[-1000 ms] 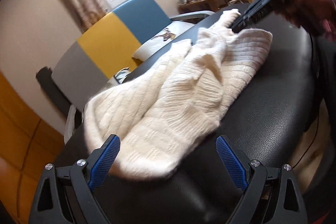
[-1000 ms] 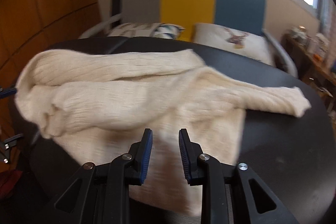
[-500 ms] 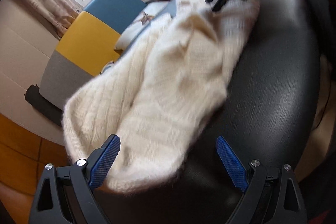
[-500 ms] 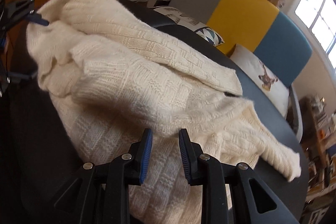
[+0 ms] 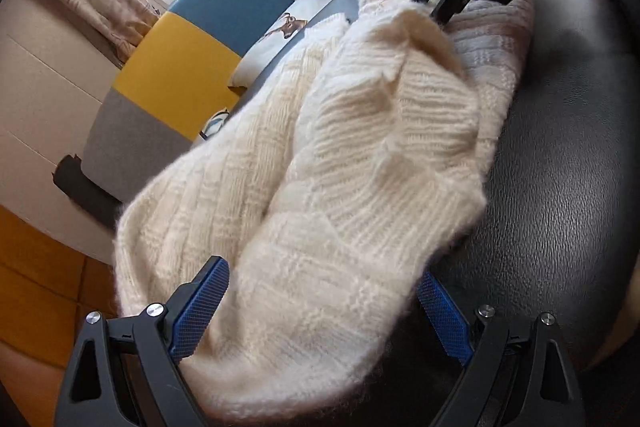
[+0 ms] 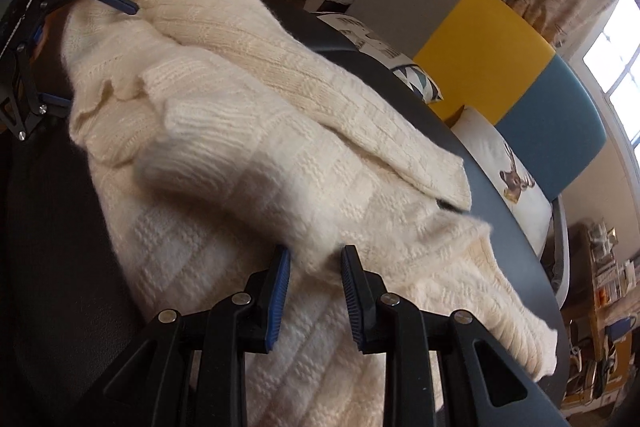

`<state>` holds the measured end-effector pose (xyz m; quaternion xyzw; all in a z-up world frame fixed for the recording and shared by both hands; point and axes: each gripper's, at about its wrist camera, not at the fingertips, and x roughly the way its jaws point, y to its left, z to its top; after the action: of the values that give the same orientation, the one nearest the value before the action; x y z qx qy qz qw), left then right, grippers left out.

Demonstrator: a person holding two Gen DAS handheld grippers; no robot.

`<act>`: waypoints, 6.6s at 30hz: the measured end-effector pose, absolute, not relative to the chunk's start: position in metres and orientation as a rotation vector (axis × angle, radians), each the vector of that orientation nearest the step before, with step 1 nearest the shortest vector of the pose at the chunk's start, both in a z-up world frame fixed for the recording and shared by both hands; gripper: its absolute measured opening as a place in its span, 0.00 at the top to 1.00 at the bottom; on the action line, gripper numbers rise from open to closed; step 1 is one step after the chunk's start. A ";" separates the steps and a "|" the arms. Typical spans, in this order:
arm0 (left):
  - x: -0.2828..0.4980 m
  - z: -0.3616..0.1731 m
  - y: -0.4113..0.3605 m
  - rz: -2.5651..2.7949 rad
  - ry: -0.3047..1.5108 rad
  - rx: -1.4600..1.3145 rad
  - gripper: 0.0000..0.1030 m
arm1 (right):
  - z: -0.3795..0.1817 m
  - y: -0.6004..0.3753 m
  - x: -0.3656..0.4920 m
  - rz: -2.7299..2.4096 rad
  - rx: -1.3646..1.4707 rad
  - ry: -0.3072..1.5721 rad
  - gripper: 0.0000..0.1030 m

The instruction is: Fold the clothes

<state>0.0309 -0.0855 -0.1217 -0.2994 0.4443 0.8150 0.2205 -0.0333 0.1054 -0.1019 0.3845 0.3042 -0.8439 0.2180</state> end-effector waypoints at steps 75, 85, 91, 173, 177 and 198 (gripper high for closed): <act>0.019 0.205 -0.095 2.426 -0.163 -0.283 0.91 | 0.183 0.151 -0.075 -2.263 0.371 -0.598 0.89; 0.048 0.265 -0.088 2.389 -0.158 -0.113 0.92 | 0.243 0.120 -0.074 -2.042 0.307 -0.645 0.89; 0.069 0.301 -0.106 2.391 -0.227 0.001 0.92 | 0.282 0.101 -0.062 -1.874 0.239 -0.667 0.91; -0.106 -0.119 -0.101 2.741 -0.234 -1.465 0.14 | -0.087 0.167 -0.033 -2.250 1.316 -0.627 0.89; -0.106 -0.120 -0.098 2.755 -0.208 -1.468 0.12 | -0.066 0.209 -0.032 -2.280 1.289 -0.636 0.89; -0.105 -0.122 -0.094 2.771 -0.181 -1.453 0.10 | -0.071 0.394 -0.106 -2.645 1.577 -0.463 0.89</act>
<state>-0.1048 -0.0938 -0.1219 -0.4635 -0.0579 0.8842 0.0038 -0.1057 0.3940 -0.0713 0.5065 -0.1487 -0.8492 0.0138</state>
